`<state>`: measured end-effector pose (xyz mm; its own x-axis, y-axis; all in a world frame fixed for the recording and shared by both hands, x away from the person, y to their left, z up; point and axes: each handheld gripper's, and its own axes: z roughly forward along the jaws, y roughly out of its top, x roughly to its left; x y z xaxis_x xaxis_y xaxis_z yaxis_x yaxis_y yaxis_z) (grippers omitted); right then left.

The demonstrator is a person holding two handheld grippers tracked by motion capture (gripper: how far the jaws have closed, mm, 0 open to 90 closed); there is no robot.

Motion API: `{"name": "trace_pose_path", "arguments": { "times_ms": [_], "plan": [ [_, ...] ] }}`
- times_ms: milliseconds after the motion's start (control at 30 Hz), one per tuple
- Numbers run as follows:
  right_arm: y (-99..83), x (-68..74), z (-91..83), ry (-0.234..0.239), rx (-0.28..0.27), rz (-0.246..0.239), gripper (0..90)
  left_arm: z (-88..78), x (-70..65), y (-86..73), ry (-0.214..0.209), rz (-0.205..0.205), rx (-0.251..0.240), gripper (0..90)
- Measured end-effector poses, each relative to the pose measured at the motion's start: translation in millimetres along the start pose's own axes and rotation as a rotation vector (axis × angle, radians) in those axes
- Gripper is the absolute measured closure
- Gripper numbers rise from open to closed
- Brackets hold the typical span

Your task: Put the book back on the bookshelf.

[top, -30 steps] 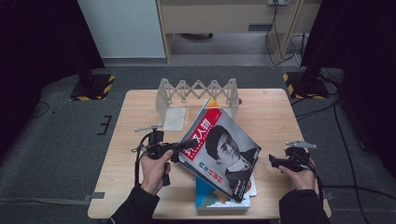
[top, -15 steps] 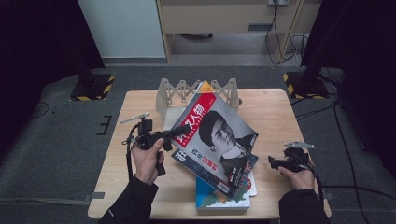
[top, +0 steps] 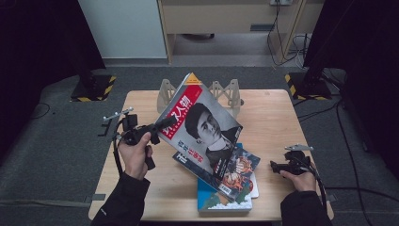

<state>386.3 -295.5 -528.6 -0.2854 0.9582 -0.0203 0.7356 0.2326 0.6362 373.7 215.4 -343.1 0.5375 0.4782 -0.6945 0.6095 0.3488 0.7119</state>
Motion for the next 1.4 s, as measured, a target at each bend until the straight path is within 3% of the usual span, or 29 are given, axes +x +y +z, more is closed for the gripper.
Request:
{"name": "trace_pose_path", "arguments": {
  "times_ms": [267,567,1033,1400],
  "plan": [
    [-2.7,0.5,2.3,0.018,-0.014,0.019,4.2,-8.7,-2.2,16.5,0.051,0.053,-0.023,86.2],
    [-4.3,1.3,3.5,0.024,-0.035,0.013,3.3,-22.3,-6.5,43.3,0.147,0.124,-0.053,86.2],
    [-5.7,2.1,4.8,0.027,-0.052,0.006,1.8,-51.2,-13.2,80.0,0.233,0.163,-0.146,86.3],
    [-7.7,2.9,5.7,0.027,-0.074,0.010,1.0,-72.9,-7.6,84.1,0.262,0.162,-0.158,86.3]
  ]
}}
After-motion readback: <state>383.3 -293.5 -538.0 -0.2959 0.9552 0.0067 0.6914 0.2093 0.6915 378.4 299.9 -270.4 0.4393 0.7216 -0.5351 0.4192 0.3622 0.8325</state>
